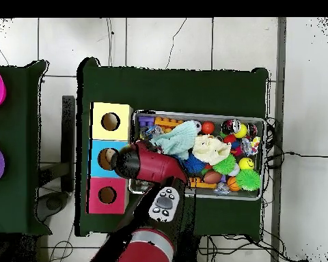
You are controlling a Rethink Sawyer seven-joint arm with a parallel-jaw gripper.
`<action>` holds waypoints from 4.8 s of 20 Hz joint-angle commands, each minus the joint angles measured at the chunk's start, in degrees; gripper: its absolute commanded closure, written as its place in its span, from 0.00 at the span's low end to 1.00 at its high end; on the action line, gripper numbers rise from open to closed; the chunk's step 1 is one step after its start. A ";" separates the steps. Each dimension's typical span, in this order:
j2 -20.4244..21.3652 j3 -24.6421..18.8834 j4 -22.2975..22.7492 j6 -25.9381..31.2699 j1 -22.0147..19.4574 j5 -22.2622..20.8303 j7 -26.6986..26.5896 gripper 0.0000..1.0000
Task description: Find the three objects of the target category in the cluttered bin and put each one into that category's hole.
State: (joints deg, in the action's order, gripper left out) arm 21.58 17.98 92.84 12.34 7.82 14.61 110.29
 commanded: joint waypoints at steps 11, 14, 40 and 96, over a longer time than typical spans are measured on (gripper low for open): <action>-9.82 -0.20 -6.62 -3.16 1.68 7.36 11.49 1.00; -9.77 -1.10 -6.92 -2.67 0.91 7.10 10.34 1.00; 9.12 -11.78 -10.83 21.79 -21.75 -14.16 -14.40 1.00; 12.63 -20.40 0.71 17.64 -18.88 -19.17 12.31 0.00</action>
State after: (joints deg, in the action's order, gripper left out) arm 33.99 0.68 85.15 30.61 -12.70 -8.60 110.25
